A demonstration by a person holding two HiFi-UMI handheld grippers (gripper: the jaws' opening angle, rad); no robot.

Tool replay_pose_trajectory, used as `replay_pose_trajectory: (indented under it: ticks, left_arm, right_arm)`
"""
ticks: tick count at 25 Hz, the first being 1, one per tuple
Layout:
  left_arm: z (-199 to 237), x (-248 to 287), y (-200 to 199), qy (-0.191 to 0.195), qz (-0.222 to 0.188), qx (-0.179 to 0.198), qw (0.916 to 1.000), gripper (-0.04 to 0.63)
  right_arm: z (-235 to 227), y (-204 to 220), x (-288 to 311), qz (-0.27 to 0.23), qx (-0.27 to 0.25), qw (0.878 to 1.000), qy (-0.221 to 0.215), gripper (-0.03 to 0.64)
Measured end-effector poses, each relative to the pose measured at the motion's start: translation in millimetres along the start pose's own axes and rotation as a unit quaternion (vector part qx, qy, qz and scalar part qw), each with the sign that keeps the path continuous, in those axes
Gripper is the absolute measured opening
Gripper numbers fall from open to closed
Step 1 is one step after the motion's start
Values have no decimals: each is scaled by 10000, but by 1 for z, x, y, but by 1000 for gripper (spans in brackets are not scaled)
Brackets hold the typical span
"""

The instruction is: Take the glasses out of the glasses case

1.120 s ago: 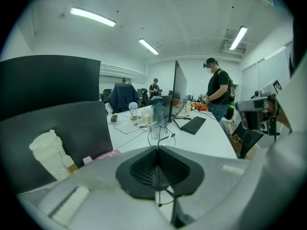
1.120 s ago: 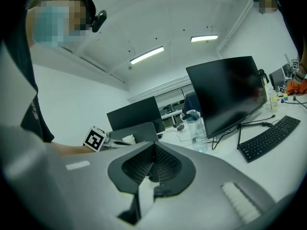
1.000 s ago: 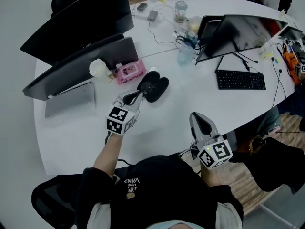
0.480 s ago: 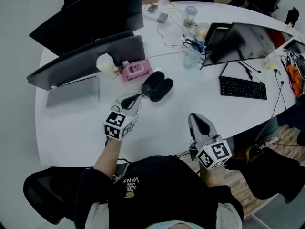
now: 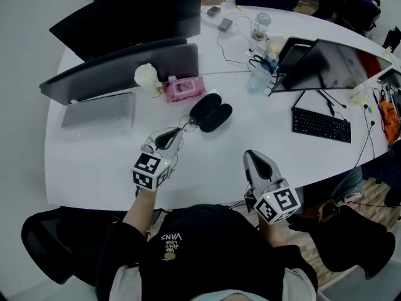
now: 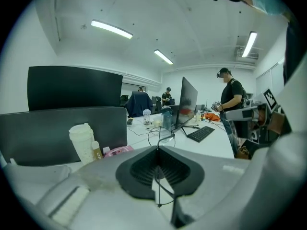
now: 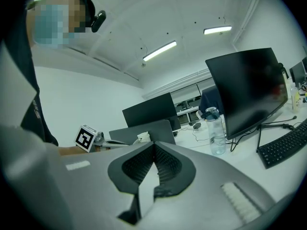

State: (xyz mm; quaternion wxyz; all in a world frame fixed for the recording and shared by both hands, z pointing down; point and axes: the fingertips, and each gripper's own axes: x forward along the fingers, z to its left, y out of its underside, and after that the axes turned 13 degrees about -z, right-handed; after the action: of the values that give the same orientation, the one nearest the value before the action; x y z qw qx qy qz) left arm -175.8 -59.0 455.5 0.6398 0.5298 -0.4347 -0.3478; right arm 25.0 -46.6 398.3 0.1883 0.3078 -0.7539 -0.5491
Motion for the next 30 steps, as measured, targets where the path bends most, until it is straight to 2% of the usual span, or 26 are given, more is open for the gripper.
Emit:
replay_pose_trajectory:
  ticks: [30]
  left_arm:
    - [11, -85, 2, -911, -320, -472, 9942, 9]
  right_arm:
    - [37, 13, 42, 215, 69, 9969, -757, 0]
